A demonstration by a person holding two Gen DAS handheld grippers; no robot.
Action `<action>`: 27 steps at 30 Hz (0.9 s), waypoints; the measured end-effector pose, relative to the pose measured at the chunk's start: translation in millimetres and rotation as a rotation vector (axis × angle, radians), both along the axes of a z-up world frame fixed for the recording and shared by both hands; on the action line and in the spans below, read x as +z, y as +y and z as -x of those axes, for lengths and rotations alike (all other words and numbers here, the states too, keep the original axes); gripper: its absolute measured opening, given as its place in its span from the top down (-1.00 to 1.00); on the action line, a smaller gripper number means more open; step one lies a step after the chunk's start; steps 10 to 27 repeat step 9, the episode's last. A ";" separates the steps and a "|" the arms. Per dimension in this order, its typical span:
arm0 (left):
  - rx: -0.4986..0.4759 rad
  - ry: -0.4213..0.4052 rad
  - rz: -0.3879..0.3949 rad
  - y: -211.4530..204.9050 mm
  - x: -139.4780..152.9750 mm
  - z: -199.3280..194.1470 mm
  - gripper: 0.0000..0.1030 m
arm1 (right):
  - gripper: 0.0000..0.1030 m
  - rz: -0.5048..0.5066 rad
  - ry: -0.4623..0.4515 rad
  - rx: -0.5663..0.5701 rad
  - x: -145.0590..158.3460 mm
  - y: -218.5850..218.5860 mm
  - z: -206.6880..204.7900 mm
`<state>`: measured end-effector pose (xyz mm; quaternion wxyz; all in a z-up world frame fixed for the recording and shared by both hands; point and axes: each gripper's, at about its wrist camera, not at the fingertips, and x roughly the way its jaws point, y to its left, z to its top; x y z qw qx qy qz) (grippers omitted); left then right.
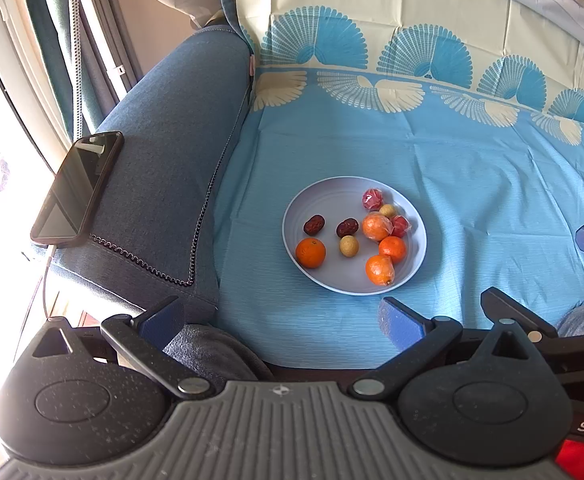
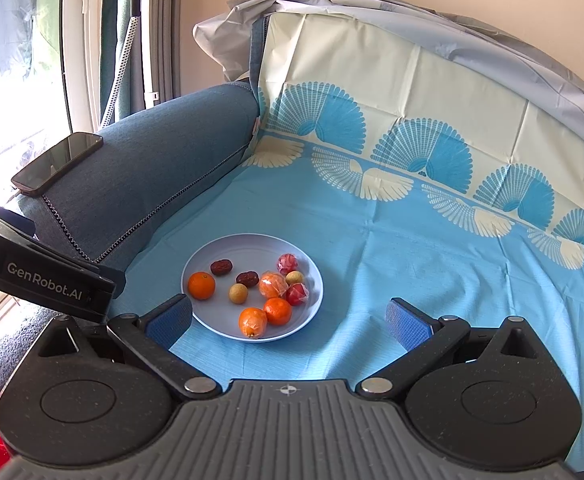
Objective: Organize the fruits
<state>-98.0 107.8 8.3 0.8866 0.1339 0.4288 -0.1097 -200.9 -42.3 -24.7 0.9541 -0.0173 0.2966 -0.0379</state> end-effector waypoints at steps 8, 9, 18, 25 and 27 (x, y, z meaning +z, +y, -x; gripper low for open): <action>0.004 -0.006 -0.017 -0.7 -1.8 0.7 -0.99 | -0.99 0.000 -0.001 0.002 -0.7 0.2 -0.1; 0.006 -0.003 -0.017 -0.7 -2.1 0.2 -0.99 | -0.99 -0.002 -0.002 0.002 -1.2 -0.1 0.0; 0.006 -0.003 -0.017 -0.7 -2.1 0.2 -0.99 | -0.99 -0.002 -0.002 0.002 -1.2 -0.1 0.0; 0.006 -0.003 -0.017 -0.7 -2.1 0.2 -0.99 | -0.99 -0.002 -0.002 0.002 -1.2 -0.1 0.0; 0.006 -0.003 -0.017 -0.7 -2.1 0.2 -0.99 | -0.99 -0.002 -0.002 0.002 -1.2 -0.1 0.0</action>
